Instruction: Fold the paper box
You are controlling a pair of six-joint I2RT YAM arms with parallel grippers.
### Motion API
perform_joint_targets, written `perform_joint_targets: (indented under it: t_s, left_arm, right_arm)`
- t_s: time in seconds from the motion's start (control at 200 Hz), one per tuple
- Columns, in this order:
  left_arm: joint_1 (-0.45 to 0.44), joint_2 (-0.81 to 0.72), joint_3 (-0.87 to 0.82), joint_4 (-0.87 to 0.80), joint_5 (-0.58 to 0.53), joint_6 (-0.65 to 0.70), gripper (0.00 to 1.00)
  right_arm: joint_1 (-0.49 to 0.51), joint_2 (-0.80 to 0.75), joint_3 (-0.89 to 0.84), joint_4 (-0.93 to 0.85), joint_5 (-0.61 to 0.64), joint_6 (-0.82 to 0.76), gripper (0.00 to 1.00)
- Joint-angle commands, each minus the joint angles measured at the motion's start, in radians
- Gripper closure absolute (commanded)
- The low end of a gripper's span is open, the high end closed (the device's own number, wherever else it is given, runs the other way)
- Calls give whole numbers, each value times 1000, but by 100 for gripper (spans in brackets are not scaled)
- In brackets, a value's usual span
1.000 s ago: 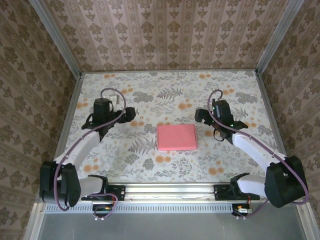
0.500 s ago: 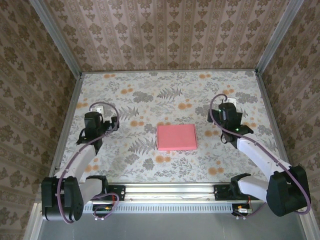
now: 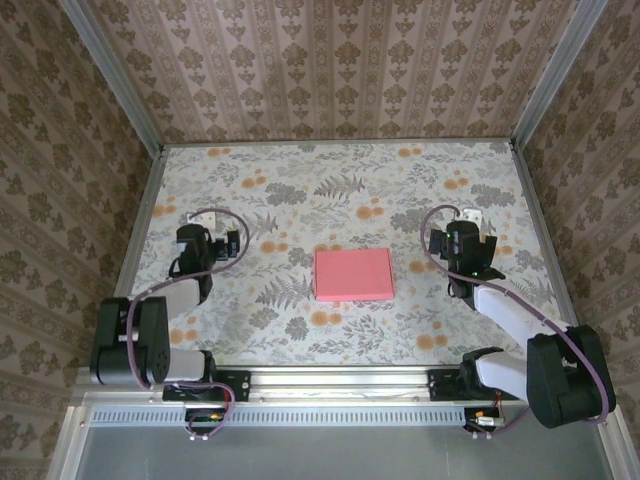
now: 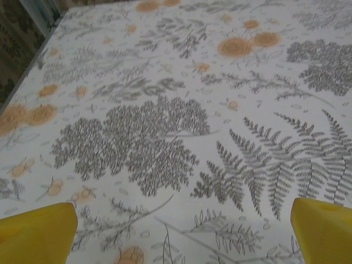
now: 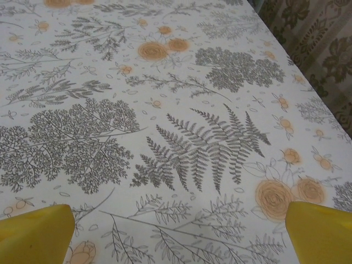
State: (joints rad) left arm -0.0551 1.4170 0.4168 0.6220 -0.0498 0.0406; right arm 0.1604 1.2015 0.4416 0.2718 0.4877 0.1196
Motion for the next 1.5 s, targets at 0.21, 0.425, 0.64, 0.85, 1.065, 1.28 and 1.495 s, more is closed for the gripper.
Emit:
perform_joint_targets:
  t_s: [0.21, 0.425, 0.64, 0.85, 1.065, 1.28, 1.495]
  left_arm:
    - [44, 132, -16, 265, 54, 19, 0]
    - [44, 135, -18, 274, 56, 22, 0]
    - [46, 135, -16, 274, 57, 22, 0]
    - [47, 135, -16, 272, 74, 24, 0]
    - [58, 133, -30, 299, 175, 44, 0]
    - [60, 135, -21, 282, 133, 27, 0]
    - [57, 134, -23, 283, 128, 31, 0]
  right_arm:
    - [-4, 105, -51, 373, 11, -96, 0]
    - [-1, 152, -30, 415, -20, -100, 0]
    - [-5, 238, -23, 510, -36, -119, 0]
    - [-19, 283, -7, 518, -76, -120, 0]
    - [-28, 271, -139, 741, -198, -153, 0]
    - [-56, 273, -77, 623, -235, -128, 0]
    - [-156, 324, -127, 749, -281, -14, 0]
